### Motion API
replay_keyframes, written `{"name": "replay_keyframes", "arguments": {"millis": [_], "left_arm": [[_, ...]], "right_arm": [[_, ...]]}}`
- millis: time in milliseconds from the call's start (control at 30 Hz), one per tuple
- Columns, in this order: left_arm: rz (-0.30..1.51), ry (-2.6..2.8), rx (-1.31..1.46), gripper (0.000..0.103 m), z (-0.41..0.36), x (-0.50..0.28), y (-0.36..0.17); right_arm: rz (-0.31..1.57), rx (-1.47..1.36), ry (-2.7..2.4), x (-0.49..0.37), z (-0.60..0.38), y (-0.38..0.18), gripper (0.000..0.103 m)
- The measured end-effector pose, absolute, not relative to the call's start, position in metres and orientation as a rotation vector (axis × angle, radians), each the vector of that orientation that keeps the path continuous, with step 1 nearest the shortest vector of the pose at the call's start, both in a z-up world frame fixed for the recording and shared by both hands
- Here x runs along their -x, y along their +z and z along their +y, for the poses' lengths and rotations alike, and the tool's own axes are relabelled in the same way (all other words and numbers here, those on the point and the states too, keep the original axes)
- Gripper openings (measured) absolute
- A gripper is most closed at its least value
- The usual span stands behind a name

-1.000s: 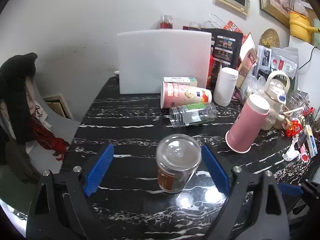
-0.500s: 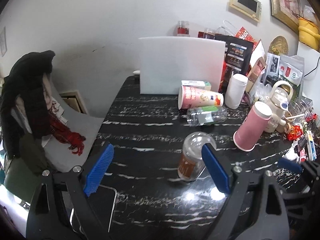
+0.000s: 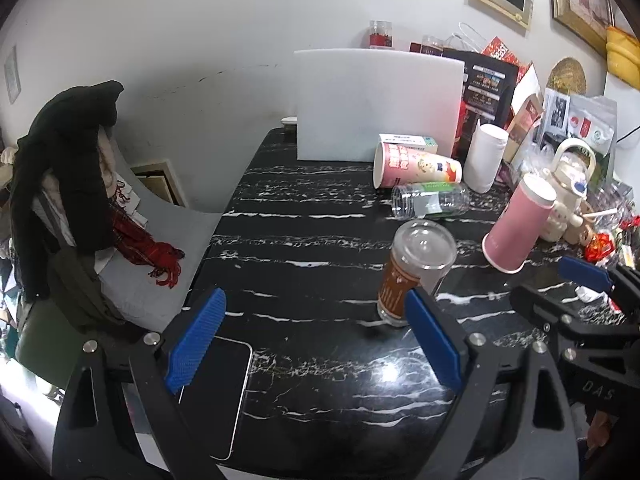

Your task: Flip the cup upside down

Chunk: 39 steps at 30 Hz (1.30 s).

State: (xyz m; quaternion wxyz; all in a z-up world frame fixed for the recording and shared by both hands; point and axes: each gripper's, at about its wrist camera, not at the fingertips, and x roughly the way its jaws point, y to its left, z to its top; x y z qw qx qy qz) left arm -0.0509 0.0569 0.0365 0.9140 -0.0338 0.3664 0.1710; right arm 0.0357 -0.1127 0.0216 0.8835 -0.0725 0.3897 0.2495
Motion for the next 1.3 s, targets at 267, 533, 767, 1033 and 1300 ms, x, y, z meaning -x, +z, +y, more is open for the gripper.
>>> {"name": "replay_keyframes", "arguments": {"millis": [267, 533, 767, 1033, 1300], "left_arm": [[0.798, 0.346, 0.092, 0.091, 0.059, 0.049, 0.019], [0.818, 0.335, 0.108, 0.091, 0.061, 0.046, 0.012], [0.827, 0.327, 0.090, 0.091, 0.059, 0.044, 0.013], [0.833, 0.315, 0.100, 0.091, 0.059, 0.041, 0.013], [0.847, 0.299, 0.098, 0.091, 0.057, 0.038, 0.010]], "right_arm": [[0.827, 0.152, 0.504, -0.035, -0.106, 0.012, 0.076], [0.846, 0.149, 0.501, -0.035, -0.104, 0.007, 0.076], [0.849, 0.151, 0.505, -0.034, -0.102, 0.006, 0.076], [0.852, 0.146, 0.506, -0.034, -0.103, 0.007, 0.076], [0.860, 0.138, 0.500, -0.034, -0.107, 0.004, 0.076]]}}
